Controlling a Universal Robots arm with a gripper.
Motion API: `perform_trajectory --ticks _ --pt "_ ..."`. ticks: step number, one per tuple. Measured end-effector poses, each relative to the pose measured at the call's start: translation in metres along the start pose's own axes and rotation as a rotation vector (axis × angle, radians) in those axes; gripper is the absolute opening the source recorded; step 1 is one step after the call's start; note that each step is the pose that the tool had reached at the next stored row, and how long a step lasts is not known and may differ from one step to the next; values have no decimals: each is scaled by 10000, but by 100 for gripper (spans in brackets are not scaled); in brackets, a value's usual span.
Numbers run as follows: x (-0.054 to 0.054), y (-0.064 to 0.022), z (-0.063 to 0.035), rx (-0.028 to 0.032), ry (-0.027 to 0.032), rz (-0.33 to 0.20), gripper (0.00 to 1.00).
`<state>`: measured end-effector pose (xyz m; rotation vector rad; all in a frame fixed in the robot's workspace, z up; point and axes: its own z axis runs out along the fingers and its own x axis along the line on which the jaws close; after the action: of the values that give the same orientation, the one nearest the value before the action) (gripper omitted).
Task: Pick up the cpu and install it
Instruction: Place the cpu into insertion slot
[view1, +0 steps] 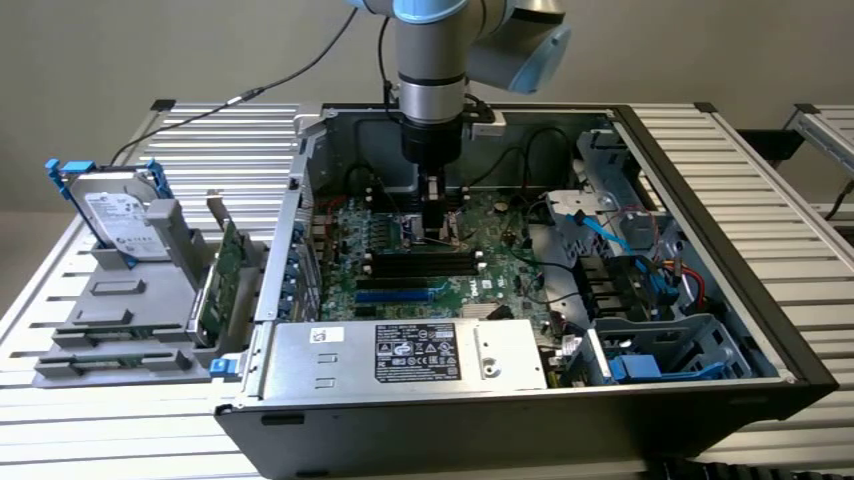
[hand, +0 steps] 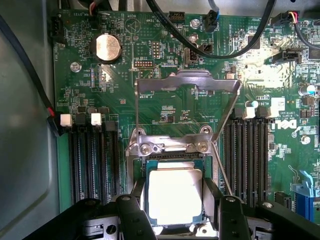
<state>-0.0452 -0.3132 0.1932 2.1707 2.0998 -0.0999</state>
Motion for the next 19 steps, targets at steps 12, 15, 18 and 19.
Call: perform_trajectory --ticks 12,15,18,19 --pt "-16 10 4 23 19 -3 55" --pt "-24 10 4 25 17 -3 55" --pt "-28 10 4 25 14 -5 55" --pt "-28 10 4 24 14 -5 55"
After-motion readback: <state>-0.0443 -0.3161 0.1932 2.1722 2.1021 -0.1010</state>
